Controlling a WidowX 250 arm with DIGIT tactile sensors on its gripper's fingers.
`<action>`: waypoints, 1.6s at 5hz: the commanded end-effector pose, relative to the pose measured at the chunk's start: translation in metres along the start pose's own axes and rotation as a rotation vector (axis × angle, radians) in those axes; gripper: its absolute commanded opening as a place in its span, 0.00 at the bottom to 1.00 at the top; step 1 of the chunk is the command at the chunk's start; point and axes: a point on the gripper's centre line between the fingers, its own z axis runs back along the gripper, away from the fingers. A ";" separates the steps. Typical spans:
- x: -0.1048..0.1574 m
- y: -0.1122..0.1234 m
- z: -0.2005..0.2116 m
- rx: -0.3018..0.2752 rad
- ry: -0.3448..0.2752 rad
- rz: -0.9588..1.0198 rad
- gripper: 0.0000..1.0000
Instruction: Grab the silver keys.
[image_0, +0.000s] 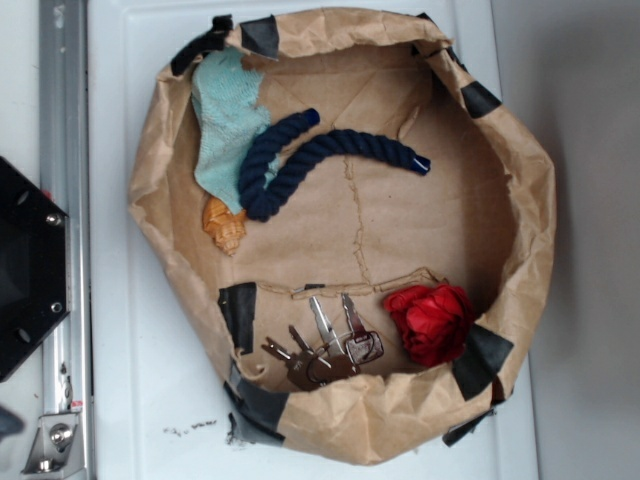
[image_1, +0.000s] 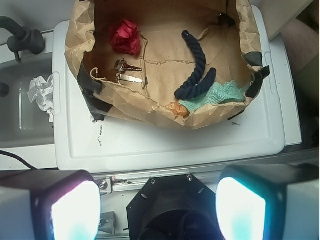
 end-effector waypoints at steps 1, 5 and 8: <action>0.000 0.000 0.000 0.000 0.000 0.000 1.00; 0.108 0.032 -0.081 -0.143 -0.019 0.436 1.00; 0.116 0.015 -0.164 -0.151 -0.029 0.354 1.00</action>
